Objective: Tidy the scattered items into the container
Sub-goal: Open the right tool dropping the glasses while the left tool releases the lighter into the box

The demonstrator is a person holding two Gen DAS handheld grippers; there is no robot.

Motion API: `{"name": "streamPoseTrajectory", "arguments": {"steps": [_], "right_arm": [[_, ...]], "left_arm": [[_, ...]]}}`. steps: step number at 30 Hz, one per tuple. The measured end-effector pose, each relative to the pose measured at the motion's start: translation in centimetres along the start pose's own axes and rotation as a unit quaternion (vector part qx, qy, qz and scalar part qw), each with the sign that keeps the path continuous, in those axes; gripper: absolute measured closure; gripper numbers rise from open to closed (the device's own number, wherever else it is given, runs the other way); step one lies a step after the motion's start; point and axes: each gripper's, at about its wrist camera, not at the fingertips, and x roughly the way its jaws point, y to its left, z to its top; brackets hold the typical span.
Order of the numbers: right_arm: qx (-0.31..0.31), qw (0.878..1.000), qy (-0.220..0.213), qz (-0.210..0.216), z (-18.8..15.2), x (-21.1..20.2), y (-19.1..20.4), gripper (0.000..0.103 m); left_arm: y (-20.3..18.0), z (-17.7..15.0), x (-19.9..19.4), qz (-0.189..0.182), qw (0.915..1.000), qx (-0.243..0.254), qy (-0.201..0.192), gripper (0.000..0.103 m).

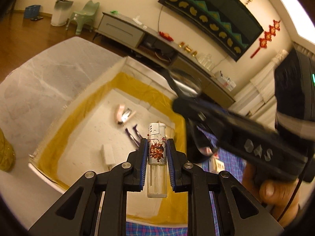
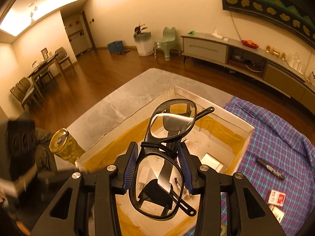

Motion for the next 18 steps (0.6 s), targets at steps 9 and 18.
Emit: {"name": "streamPoseTrajectory", "arguments": {"steps": [9,18], "right_arm": [[-0.011,0.998,0.062,0.017,3.4,4.6,0.1,0.089],[-0.015,0.996,0.090,0.009,2.9,7.0,-0.4,0.090]], "left_arm": [[0.3,-1.9,1.7,0.002,0.9988,-0.032,0.037,0.090],[0.9,-2.1,2.6,0.009,0.9976,-0.045,0.052,0.091]]}}
